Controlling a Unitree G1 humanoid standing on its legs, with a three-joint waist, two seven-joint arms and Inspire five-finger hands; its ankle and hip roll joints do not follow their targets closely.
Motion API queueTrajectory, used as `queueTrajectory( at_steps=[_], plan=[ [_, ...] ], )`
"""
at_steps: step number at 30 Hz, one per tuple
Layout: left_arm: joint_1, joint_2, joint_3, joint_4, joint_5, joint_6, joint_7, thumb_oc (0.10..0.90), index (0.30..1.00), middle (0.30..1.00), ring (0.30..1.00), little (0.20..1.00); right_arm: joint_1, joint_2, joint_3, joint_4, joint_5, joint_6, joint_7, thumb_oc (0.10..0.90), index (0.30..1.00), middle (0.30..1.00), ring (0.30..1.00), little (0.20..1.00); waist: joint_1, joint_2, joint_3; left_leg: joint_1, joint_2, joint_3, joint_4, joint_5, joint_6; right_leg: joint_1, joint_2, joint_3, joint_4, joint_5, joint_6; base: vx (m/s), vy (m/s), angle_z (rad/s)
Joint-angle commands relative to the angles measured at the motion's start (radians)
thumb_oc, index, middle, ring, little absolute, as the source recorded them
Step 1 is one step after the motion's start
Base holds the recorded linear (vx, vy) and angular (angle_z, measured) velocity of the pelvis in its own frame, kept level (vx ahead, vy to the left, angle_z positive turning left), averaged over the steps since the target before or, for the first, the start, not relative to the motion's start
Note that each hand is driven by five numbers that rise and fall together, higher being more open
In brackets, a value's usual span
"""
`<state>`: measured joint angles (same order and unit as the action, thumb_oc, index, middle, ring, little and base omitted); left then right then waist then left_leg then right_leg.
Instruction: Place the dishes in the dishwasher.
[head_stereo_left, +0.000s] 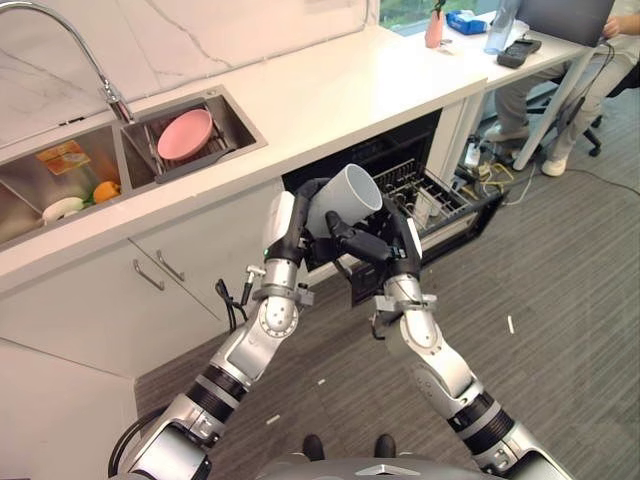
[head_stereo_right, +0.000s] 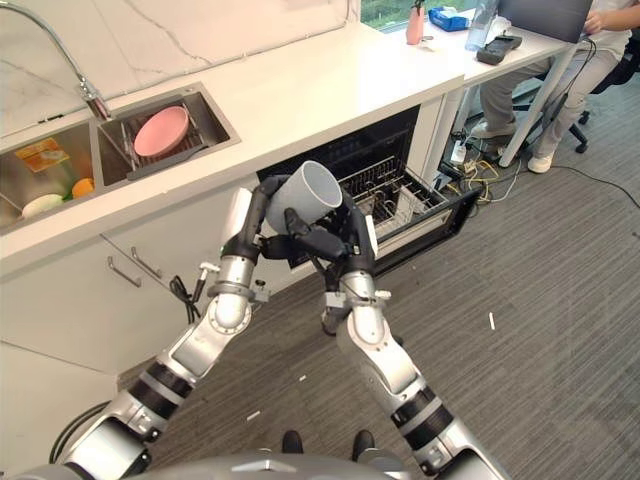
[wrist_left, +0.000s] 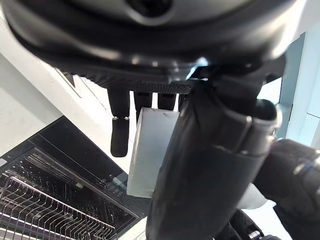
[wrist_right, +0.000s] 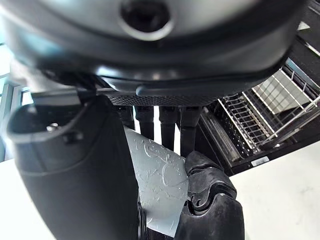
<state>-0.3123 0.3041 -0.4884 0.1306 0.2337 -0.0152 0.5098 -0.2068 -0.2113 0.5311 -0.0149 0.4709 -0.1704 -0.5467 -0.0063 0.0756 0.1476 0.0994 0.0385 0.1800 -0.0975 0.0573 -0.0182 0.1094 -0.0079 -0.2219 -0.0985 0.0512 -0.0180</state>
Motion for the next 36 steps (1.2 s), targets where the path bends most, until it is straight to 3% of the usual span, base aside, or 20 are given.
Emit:
queueTrajectory(
  at_steps=[1,7,12,14,17,20,25,29,31,36],
  plan=[
    [0.010,-0.002,-0.140,0.051,-0.022,-0.072,-0.074,0.800,0.900,0.900,0.900,0.900,-0.186,0.107,-0.220,-0.171,-0.114,-0.196,-0.031,0.400,0.300,0.300,0.300,0.300,0.010,-0.039,-0.057,0.045,0.066,0.028,0.010,-0.085,-0.065,0.063,-0.130,-0.057,0.015,-0.071,0.161,0.04,0.016,0.01],
    [0.084,0.012,-0.078,0.065,-0.081,-0.051,-0.090,0.800,0.900,0.900,0.900,0.900,-0.189,0.090,-0.299,-0.129,-0.088,-0.198,-0.062,0.400,0.300,0.300,0.300,0.300,0.029,-0.048,-0.057,0.038,0.062,0.014,0.010,-0.085,-0.063,0.065,-0.132,-0.069,0.018,-0.073,0.161,0.02,0.006,0.06],
    [0.199,0.028,0.016,0.093,-0.150,-0.037,-0.125,0.800,0.900,0.900,0.900,0.900,-0.201,0.014,-0.399,-0.088,-0.196,-0.145,-0.107,0.400,0.300,0.300,0.300,0.300,0.064,-0.063,-0.056,0.021,0.055,-0.013,0.010,-0.084,-0.061,0.064,-0.135,-0.094,0.021,-0.076,0.159,0.04,0.007,0.15],
    [0.253,0.044,0.062,0.109,-0.149,-0.046,-0.148,0.800,0.900,0.900,0.900,0.900,-0.224,-0.072,-0.431,-0.041,-0.367,-0.084,-0.123,0.400,0.300,0.300,0.300,0.300,0.084,-0.071,-0.052,0.014,0.051,-0.024,0.010,-0.083,-0.061,0.066,-0.135,-0.106,0.023,-0.080,0.158,0.03,-0.005,0.14],
    [0.299,0.067,0.097,0.125,-0.178,-0.046,-0.165,0.800,0.900,0.900,0.900,0.900,-0.317,-0.164,-0.430,0.110,-0.336,-0.048,-0.108,0.400,0.300,0.300,0.300,0.300,0.119,-0.092,-0.040,-0.018,0.048,-0.042,0.010,-0.072,-0.063,0.046,-0.138,-0.125,0.028,-0.078,0.159,0.00,-0.011,0.09],
    [0.366,0.082,0.160,0.204,-0.206,-0.032,-0.176,0.800,0.900,0.900,0.900,0.900,-0.440,-0.373,-0.381,0.289,-0.406,0.049,-0.054,0.400,0.300,0.300,0.300,0.300,0.164,-0.116,-0.030,-0.057,0.045,-0.059,0.010,-0.057,-0.068,0.031,-0.135,-0.147,0.021,-0.070,0.159,0.02,-0.001,0.25],
    [0.454,0.102,0.232,0.330,-0.205,-0.009,-0.199,0.800,0.900,0.900,0.900,0.900,-0.524,-0.507,-0.341,0.495,-0.421,0.114,0.018,0.400,0.300,0.300,0.300,0.300,0.216,-0.137,-0.020,-0.106,0.039,-0.092,0.010,-0.045,-0.078,0.015,-0.132,-0.181,0.014,-0.072,0.161,0.07,0.019,0.30],
    [0.518,0.132,0.274,0.434,-0.178,0.003,-0.214,0.800,0.900,0.900,0.900,0.900,-0.574,-0.554,-0.304,0.679,-0.450,0.140,0.063,0.400,0.300,0.300,0.300,0.300,0.255,-0.140,0.004,-0.169,0.032,-0.123,0.010,-0.028,-0.081,-0.021,-0.132,-0.204,0.011,-0.073,0.162,0.04,0.036,0.32],
    [0.518,0.131,0.275,0.435,-0.178,0.002,-0.214,0.800,0.900,0.900,0.900,0.900,-0.577,-0.554,-0.302,0.681,-0.450,0.139,0.063,0.400,0.300,0.300,0.300,0.300,0.253,-0.140,0.002,-0.171,0.032,-0.124,0.010,-0.027,-0.081,-0.023,-0.132,-0.205,0.011,-0.073,0.162,-0.01,0.026,0.28],
    [0.522,0.105,0.273,0.532,-0.193,0.005,-0.216,0.800,0.900,0.900,0.900,0.900,-0.610,-0.543,-0.307,0.877,-0.449,0.147,0.062,0.400,0.300,0.300,0.300,0.300,0.285,-0.124,0.046,-0.246,0.016,-0.164,0.010,-0.008,-0.082,-0.071,-0.136,-0.243,0.012,-0.065,0.163,0.00,0.034,0.18]
  ],
)
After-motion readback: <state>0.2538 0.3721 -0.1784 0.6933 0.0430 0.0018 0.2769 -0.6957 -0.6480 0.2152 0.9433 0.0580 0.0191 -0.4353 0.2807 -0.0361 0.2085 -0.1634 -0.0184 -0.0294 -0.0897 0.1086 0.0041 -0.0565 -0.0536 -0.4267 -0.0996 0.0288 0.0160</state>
